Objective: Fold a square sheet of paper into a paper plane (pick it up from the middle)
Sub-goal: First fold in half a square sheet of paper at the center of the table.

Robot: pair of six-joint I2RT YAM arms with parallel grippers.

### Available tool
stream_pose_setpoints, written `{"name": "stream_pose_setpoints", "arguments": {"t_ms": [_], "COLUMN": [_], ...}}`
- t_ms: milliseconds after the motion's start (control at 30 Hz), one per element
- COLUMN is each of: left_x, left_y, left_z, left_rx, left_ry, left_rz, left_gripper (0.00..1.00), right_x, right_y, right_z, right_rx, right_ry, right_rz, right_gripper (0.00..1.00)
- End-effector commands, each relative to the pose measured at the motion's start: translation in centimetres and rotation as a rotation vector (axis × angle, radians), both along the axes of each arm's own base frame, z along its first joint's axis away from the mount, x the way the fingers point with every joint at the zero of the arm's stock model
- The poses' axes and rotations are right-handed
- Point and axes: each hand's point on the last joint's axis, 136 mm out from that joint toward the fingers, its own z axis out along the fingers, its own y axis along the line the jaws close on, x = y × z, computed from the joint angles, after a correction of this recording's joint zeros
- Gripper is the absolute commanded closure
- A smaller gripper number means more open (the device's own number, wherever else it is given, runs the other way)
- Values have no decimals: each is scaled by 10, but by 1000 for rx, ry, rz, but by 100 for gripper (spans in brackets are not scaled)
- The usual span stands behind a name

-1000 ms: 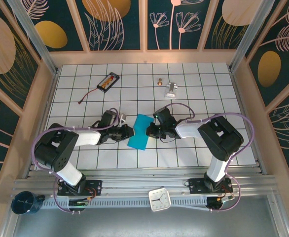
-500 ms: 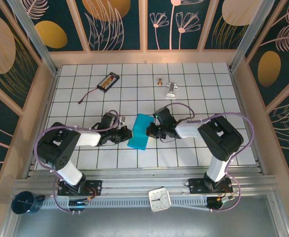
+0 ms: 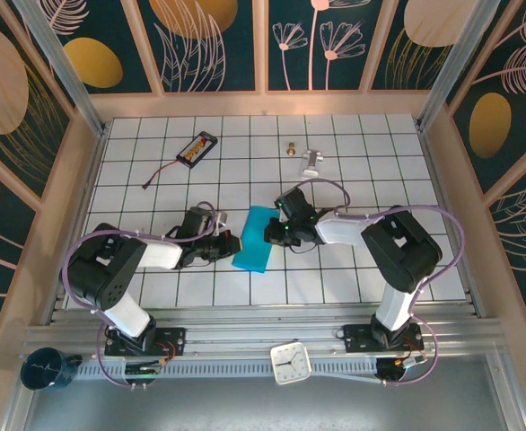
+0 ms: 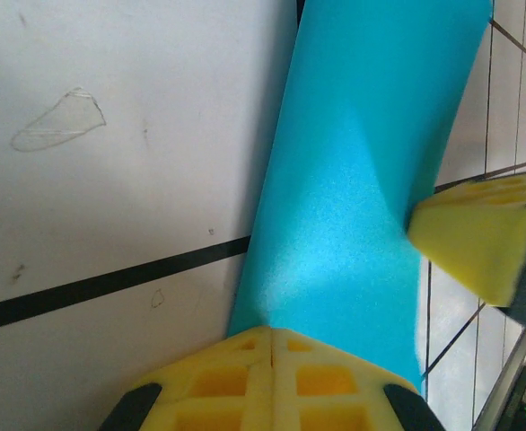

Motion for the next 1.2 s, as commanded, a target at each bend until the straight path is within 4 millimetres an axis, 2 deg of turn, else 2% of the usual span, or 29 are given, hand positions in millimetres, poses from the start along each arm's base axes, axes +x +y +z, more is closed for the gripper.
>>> {"name": "stream_pose_setpoints", "arguments": {"t_ms": [0,133,500,800,1033,1167], "left_x": [-38,-39,-40,-41,-49,-53], "left_y": [30,31,34,38,47,51], "left_z": [-45,-46,-48,-52,-64,-69], "left_rx": [148,155,173,204,260,286], "left_ry": [159,156,152,154,171,178], "left_rz": [3,-1,-3,-9,-24,-39], "left_gripper": [100,100,100,100,100,100], "right_x": [5,3,11,7,20,30], "right_y": [24,44,76,77,59,53], "right_z": [41,53,28,-4,-28,-30], "right_rx": [99,180,223,172,49,32], "right_ry": [-71,-71,3,69,92,86], "right_rz": [57,83,104,100,40,15], "right_gripper": [87,87,96,99,100,100]}}
